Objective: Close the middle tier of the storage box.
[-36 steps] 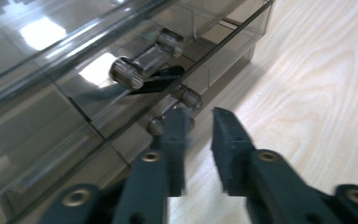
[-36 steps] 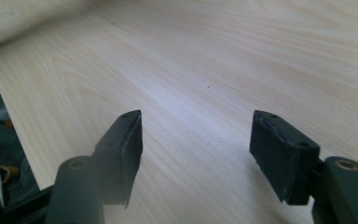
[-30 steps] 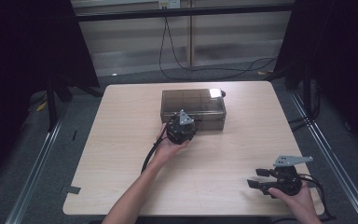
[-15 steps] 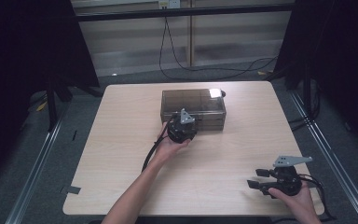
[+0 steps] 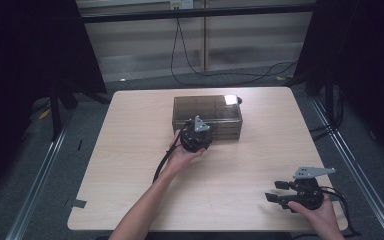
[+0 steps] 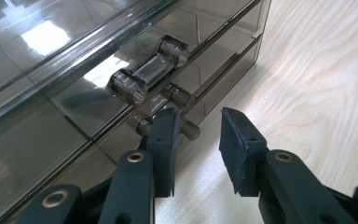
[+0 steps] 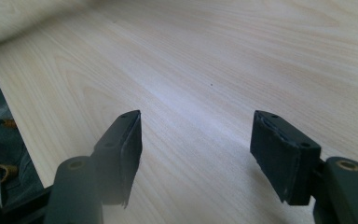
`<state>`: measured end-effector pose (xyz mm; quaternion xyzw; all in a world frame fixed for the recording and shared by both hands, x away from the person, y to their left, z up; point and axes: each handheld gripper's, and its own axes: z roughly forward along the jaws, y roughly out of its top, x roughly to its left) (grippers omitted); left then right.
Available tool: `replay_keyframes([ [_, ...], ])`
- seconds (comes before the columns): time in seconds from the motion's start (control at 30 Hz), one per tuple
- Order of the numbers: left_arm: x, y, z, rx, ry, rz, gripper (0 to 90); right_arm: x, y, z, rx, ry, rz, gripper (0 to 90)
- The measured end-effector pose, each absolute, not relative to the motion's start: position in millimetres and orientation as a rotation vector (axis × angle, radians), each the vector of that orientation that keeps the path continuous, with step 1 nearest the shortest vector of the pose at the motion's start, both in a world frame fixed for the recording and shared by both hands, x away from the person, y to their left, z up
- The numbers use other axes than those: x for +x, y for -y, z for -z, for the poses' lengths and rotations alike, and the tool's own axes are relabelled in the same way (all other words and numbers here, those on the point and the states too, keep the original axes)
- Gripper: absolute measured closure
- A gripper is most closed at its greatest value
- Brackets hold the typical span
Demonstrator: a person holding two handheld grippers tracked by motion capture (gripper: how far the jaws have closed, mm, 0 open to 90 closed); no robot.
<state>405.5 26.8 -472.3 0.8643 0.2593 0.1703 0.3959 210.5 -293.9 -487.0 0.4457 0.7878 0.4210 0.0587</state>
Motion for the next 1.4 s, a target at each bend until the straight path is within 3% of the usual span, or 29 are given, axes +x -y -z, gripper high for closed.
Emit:
replay_keyframes([
  [0.47,395,-30,465,2.158,-0.640,-0.428,58.0,211,294,487,1.345,-2.383,-1.275,34.2],
  [0.73,390,-38,464,2.148,-0.652,-0.410,42.1,210,295,485,1.343,-2.376,-1.284,31.8],
  [1.07,379,-44,462,2.148,-0.642,-0.391,14.8,211,295,484,1.345,-2.358,-1.280,30.8],
  [1.4,370,-56,456,2.127,-0.652,-0.354,3.5,212,296,484,1.351,-2.343,-1.291,26.2],
])
